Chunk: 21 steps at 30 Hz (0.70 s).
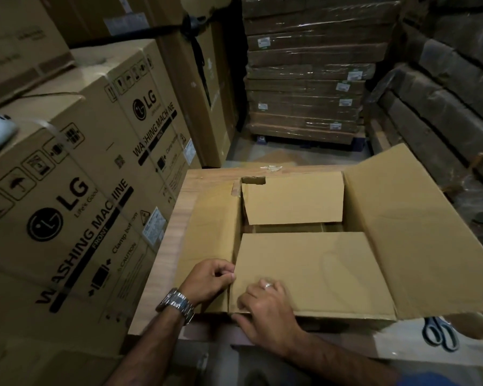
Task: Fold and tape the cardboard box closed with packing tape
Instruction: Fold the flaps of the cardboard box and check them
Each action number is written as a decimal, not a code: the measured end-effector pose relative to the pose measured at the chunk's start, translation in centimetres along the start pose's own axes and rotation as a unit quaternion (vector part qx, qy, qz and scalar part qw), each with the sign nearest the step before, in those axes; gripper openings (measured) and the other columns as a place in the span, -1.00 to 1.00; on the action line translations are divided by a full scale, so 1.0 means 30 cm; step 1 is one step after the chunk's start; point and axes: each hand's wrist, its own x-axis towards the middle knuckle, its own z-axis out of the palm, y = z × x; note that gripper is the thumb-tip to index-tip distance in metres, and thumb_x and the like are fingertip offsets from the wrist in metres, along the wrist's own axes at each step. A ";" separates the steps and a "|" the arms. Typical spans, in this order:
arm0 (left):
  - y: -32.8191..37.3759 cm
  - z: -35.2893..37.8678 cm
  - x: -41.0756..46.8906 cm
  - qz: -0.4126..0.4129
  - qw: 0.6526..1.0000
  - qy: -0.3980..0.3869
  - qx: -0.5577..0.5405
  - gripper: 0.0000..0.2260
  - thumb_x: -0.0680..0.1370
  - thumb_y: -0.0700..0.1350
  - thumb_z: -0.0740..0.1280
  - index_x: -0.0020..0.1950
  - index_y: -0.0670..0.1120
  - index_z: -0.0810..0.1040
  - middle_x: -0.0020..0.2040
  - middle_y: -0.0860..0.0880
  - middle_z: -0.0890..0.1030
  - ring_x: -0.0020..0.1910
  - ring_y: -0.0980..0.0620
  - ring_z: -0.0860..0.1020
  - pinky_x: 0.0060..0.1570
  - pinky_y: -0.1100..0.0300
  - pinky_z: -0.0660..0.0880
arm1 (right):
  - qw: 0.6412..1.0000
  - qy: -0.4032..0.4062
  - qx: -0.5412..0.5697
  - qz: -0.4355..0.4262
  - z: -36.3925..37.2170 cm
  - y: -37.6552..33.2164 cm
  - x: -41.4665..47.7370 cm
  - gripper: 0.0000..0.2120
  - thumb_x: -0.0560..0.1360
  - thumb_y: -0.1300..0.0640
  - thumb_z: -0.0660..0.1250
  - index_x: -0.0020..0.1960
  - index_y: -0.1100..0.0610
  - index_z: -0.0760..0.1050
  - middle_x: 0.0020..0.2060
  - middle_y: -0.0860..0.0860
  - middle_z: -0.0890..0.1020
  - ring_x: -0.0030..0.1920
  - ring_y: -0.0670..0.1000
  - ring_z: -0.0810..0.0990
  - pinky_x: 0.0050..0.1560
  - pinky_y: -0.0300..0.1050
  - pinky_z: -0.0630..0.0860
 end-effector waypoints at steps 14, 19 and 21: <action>-0.005 0.012 0.011 0.016 0.999 -0.004 0.027 -0.74 0.52 -0.24 0.38 -0.36 -0.05 0.48 -0.30 -0.01 0.46 -0.32 0.21 0.40 -0.27 0.43 0.33 | 0.998 0.020 -0.028 0.053 0.058 -0.049 0.012 -0.74 0.20 -0.15 0.33 -0.27 0.02 0.52 -0.29 -0.02 0.56 -0.22 0.08 0.53 -0.16 -0.02 0.23; -0.028 0.032 0.016 0.011 1.000 0.007 0.018 -0.92 0.52 -0.24 0.38 -0.12 -0.24 0.63 -0.31 0.00 0.50 -0.29 0.14 0.42 -0.21 0.34 0.39 | 0.997 -0.007 -0.031 0.068 0.064 -0.052 0.028 -0.65 0.17 -0.21 0.34 -0.24 0.05 0.53 -0.29 -0.01 0.55 -0.24 0.09 0.53 -0.17 -0.01 0.22; -0.031 0.037 0.015 0.011 1.000 0.015 0.012 -0.94 0.51 -0.24 0.38 -0.11 -0.21 0.64 -0.31 0.03 0.50 -0.31 0.17 0.42 -0.20 0.35 0.40 | 0.997 -0.001 -0.026 0.072 0.060 -0.054 0.025 -0.68 0.17 -0.19 0.33 -0.25 0.05 0.52 -0.29 -0.01 0.55 -0.24 0.08 0.53 -0.18 -0.01 0.22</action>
